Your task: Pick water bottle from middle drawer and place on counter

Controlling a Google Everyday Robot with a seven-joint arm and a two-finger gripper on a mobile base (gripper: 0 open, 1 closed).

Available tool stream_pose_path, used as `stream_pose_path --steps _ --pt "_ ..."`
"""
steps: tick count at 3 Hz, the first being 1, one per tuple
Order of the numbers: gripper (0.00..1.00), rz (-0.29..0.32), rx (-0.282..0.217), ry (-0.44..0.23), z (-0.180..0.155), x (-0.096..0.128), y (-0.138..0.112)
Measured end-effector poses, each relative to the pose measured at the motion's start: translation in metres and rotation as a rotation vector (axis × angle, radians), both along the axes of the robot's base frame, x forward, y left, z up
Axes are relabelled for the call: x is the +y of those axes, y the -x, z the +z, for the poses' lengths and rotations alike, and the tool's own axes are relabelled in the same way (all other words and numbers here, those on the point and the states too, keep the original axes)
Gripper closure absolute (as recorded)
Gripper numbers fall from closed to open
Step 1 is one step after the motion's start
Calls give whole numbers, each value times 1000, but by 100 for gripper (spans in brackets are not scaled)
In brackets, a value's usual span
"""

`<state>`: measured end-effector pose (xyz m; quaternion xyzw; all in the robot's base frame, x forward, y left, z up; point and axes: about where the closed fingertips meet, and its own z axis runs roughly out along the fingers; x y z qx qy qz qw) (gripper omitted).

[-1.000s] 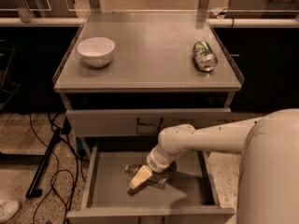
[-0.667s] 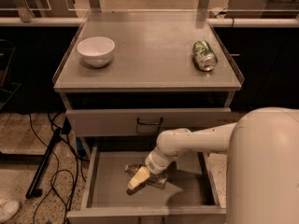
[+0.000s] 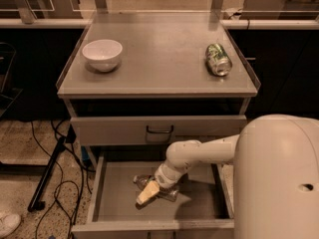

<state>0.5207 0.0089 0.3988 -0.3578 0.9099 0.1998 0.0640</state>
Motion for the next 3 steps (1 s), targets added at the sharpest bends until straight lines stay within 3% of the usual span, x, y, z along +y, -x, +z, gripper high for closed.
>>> stream_pose_path --steps 1,2,3 --pt "0 -18 41 1 -26 -6 0" --pt "16 -19 46 0 -29 -6 1" --pt "40 -19 46 0 -29 -6 1"
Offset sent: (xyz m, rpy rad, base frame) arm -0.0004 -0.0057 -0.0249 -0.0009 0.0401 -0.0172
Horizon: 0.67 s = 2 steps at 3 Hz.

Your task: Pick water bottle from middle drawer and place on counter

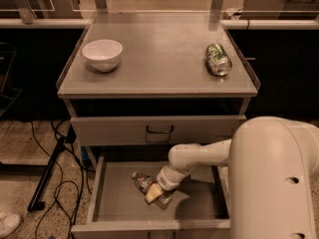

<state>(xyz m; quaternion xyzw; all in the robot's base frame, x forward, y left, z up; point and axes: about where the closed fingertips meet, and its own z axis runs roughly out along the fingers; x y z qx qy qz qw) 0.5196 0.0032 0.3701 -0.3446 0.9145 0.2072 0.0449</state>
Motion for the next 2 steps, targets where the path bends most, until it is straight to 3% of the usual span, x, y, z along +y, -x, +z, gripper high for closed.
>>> stream_pose_path --steps 1,2 --pt "71 0 0 0 0 0 0" --pt "94 0 0 0 0 0 0"
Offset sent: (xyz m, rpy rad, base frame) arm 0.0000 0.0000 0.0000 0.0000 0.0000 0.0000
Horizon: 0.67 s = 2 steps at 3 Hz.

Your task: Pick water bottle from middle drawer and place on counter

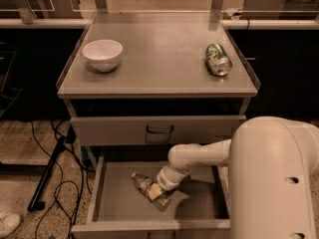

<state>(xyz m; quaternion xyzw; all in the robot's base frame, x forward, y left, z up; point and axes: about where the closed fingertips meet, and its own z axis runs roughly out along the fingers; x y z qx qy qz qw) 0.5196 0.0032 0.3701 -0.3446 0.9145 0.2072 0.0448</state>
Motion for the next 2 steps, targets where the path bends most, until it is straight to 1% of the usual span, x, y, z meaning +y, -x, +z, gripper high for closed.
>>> stream_pose_path --steps 1,2 --pt "100 12 2 -7 4 0 4" --pt "100 -2 -9 -30 35 -18 20"
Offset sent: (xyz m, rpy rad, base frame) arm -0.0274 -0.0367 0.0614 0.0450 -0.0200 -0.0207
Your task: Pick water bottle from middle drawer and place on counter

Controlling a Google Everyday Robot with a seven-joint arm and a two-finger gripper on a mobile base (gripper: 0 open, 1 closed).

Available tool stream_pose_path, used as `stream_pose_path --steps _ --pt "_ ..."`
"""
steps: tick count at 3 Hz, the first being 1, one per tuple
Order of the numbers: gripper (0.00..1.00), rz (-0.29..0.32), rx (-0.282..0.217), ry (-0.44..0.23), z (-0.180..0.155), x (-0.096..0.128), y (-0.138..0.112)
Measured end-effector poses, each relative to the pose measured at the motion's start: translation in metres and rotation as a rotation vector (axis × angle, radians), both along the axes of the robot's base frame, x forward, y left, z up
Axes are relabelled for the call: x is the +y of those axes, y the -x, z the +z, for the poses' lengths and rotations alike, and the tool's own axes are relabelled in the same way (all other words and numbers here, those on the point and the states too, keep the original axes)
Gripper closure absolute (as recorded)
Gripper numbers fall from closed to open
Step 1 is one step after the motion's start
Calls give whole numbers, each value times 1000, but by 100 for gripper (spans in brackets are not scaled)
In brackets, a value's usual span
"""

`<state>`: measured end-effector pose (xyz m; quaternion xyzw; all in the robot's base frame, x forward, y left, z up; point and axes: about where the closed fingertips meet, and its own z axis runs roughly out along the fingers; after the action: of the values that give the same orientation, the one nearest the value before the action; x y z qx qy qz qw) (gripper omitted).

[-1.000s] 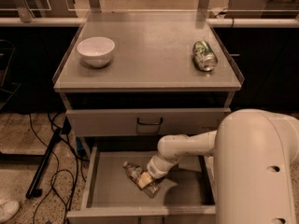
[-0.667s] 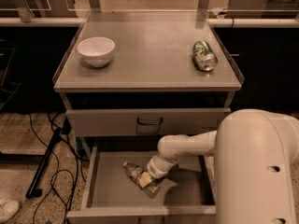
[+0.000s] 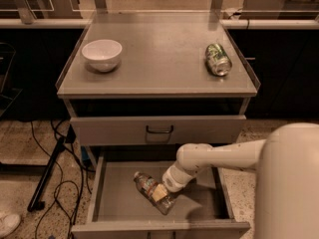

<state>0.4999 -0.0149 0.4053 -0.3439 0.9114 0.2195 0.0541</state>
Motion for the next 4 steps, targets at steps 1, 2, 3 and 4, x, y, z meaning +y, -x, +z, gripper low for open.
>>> stream_pose_path --steps 1,2,3,4 --pt "100 -22 -21 -9 26 -22 13" --pt "100 -69 -69 17 66 -59 32" --pt "100 -69 -69 17 66 -59 32" --pt "100 -85 -73 23 83 -67 31"
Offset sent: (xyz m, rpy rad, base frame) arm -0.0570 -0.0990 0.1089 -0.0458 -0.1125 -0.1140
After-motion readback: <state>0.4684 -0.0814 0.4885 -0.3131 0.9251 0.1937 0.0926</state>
